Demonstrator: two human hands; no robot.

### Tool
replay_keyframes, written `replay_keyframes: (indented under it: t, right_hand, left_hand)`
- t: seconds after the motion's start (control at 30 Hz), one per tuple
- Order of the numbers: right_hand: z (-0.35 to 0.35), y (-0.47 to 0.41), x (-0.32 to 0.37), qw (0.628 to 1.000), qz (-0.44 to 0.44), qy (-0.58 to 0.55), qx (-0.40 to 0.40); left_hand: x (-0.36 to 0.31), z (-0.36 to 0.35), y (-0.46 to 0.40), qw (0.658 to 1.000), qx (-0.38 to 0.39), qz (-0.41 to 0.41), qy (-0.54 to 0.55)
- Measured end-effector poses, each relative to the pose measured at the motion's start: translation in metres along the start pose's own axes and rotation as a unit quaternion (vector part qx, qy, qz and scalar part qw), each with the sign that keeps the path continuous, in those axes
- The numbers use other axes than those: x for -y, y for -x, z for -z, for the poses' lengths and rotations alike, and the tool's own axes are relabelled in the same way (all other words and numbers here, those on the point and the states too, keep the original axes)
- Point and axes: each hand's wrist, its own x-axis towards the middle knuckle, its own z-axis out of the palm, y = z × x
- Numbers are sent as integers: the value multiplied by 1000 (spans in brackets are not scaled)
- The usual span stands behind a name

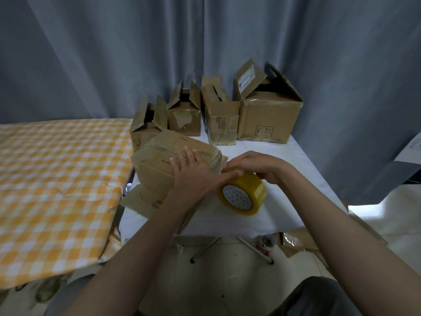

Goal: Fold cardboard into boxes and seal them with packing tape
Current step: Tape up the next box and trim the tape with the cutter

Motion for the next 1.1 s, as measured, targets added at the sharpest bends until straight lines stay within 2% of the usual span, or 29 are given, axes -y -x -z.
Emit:
replay_keyframes:
  t: [0.13, 0.27, 0.43, 0.53, 0.7, 0.83, 0.97, 1.1]
  right_hand:
    - [-3, 1, 4, 998, 3, -55, 19]
    - [-8, 3, 9, 997, -29, -77, -2]
    - [-5, 9, 9, 996, -40, -74, -15]
    - [2, 16, -4, 994, -55, -81, -52]
    - [3, 28, -26, 981, 10, -178, -80]
    - [-6, 36, -30, 975, 53, -200, -79]
    - [-13, 45, -33, 968, 88, -210, -102]
    - [-20, 55, -40, 958, 121, -218, -144]
  left_hand:
    - [4, -3, -1, 1000, -24, -6, 19]
    - [11, -1, -14, 995, -98, -17, -19]
    - [5, -9, -24, 992, -110, -5, -66]
    - [5, -14, -26, 990, -116, 1, -81]
    - [-4, -18, -29, 989, -104, 17, -102]
    - [8, -12, -31, 994, -92, -9, -63]
    - [3, -8, -21, 992, -103, -4, -77]
    - [1, 7, -21, 995, -98, -6, 12]
